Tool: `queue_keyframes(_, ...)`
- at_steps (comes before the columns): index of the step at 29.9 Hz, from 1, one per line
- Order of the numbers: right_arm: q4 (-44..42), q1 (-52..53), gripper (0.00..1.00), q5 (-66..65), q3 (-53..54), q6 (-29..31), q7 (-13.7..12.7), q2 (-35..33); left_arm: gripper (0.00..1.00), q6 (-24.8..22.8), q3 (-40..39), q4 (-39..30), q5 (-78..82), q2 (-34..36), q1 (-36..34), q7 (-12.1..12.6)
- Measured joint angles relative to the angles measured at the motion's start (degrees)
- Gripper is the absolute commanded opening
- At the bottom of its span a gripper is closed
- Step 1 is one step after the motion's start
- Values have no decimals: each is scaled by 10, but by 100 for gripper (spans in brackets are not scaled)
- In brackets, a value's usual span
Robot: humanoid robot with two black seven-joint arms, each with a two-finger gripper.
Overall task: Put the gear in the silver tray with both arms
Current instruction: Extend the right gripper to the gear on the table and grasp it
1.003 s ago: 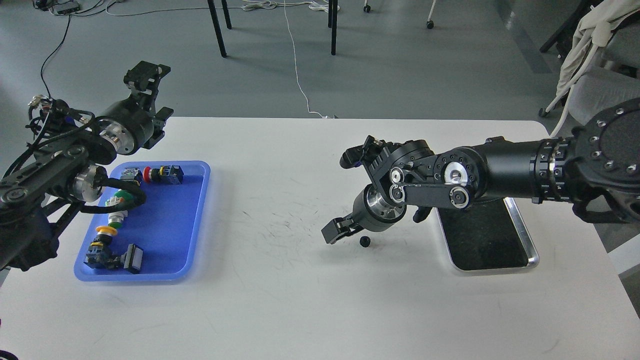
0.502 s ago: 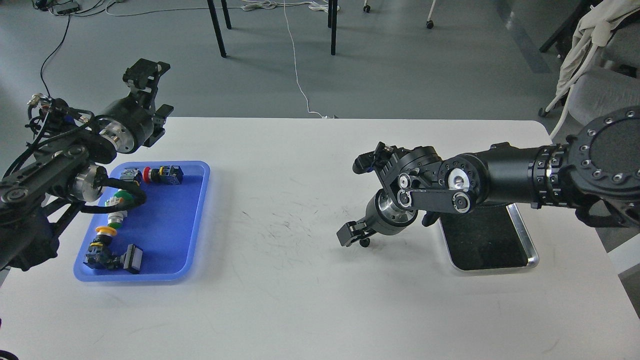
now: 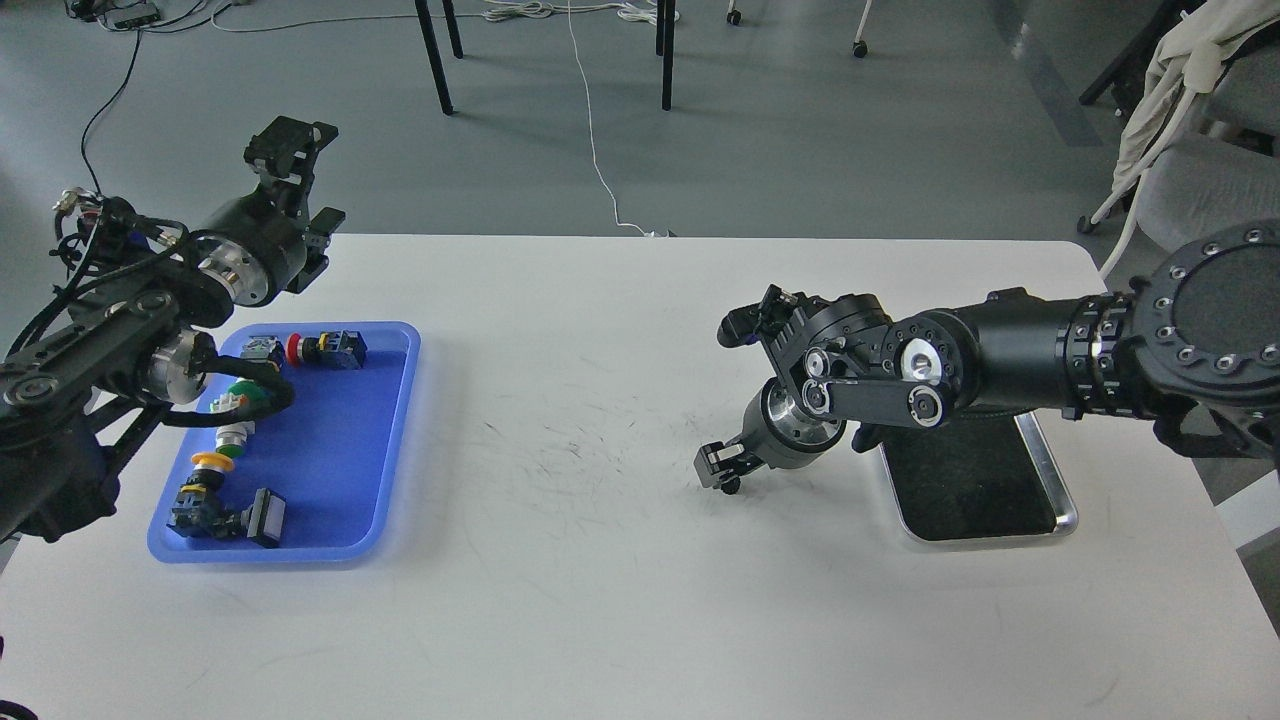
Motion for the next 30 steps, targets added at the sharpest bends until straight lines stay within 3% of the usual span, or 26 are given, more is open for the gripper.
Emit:
queue_keyframes(15,5,2,66,8,0,0,5,0,98,0,0,0,0,-1,-1,0)
queue_keyframes(30,6,6,49,10,0,0,8,0,98,2,0,0,0,-2,-1,0)
